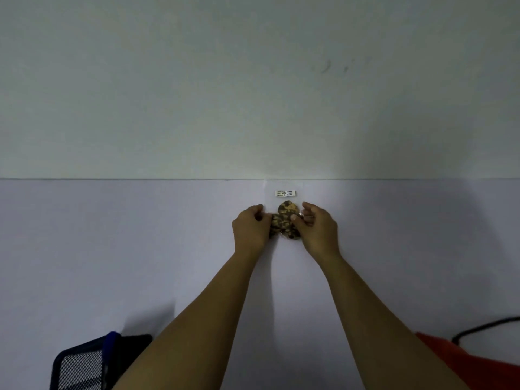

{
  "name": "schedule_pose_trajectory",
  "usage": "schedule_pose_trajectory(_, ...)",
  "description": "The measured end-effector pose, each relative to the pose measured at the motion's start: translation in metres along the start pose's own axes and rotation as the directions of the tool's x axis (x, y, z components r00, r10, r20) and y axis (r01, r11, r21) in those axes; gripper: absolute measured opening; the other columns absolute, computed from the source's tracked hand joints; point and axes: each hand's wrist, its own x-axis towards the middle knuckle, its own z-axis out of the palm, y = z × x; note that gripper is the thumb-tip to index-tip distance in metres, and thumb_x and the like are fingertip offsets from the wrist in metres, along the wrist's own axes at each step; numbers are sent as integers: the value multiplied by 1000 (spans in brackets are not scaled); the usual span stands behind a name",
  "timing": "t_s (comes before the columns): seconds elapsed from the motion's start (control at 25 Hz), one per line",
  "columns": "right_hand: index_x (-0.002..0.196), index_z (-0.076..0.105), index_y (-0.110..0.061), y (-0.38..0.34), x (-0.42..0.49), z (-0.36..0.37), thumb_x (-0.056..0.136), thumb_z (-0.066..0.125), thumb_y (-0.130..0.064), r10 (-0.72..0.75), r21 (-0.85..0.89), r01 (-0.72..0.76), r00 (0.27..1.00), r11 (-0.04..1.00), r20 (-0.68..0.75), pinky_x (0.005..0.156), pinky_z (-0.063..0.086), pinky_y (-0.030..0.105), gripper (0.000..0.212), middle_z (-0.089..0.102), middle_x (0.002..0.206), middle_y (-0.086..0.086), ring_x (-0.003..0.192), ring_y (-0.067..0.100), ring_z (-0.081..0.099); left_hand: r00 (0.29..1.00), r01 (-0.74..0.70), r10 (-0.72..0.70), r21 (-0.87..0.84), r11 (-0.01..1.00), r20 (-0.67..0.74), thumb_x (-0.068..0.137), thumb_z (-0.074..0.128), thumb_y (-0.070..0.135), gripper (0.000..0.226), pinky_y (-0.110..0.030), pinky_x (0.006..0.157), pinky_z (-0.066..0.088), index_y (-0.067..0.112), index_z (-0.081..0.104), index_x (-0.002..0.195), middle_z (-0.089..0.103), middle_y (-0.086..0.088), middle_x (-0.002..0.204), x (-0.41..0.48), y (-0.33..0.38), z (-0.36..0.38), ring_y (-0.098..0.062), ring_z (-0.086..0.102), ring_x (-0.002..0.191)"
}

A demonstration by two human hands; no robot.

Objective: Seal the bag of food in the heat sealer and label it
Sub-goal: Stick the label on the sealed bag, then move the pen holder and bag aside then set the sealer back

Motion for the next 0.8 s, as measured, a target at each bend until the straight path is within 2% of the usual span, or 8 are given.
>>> schedule_pose_trajectory(0.12,129,50,-5,2,3,3,86,64,-18,-14,-30,15,1000,999,28,94,45,30,47,59,121,15,107,24,57,999,-40,42,68,997,-33,91,54,16,29,-30,96,42,6,62,117,67,-13,112,-1,1,2,-25,59,105)
schedule_pose_trajectory(0.2,129,50,-4,1,2,1,87,63,-20,-27,-47,28,999,999,29,94,45,31,47,57,123,16,109,25,57,997,-65,68,70,995,-30,90,53,15,11,-33,81,46,12,62,86,63,-9,84,-1,-1,0,-22,57,81)
schedule_pose_trajectory(0.28,128,50,-4,-2,-2,-2,87,61,-21,-53,-80,52,998,995,-15,97,44,34,46,53,125,17,113,27,54,995,-82,86,88,993,-44,88,54,16,16,-31,72,41,18,53,72,57,-9,78,-2,-2,-4,-22,52,76)
schedule_pose_trajectory(0.32,128,50,-4,-4,-6,-3,88,60,-21,-77,-98,73,996,993,-39,99,43,37,45,52,126,18,114,28,52,996,-81,84,84,993,-30,89,54,17,9,-31,76,41,19,60,83,61,-11,88,-5,-1,-7,-24,56,86)
schedule_pose_trajectory(0.36,127,50,-4,-6,-12,-4,89,59,-20,-108,-114,101,993,988,-57,99,43,38,42,52,125,18,115,29,51,996,-79,82,97,992,-22,90,53,17,18,-31,85,42,13,63,105,63,-14,104,-10,0,-10,-25,57,100)
schedule_pose_trajectory(0.44,124,52,-4,-12,-33,-5,90,56,-18,-172,-143,162,983,976,-64,95,41,31,37,53,122,18,113,28,51,997,-79,80,98,992,-12,93,52,18,43,-30,97,40,2,47,132,57,-16,129,-29,3,-20,-27,53,118)
schedule_pose_trajectory(0.6,124,50,-2,-20,-110,3,95,47,-19,-239,-171,241,970,955,32,96,42,35,34,53,123,16,117,30,49,985,-126,131,52,991,-110,95,49,16,44,-28,100,40,4,42,137,52,-13,136,-109,-7,-47,-23,53,120)
schedule_pose_trajectory(0.8,141,30,-5,-2,-211,17,98,40,-26,-194,-295,300,920,907,339,115,22,38,49,28,151,14,140,26,23,936,-56,52,-2,998,-349,94,53,18,38,-32,98,46,6,51,130,60,-10,126,-248,-79,-79,-20,57,112)
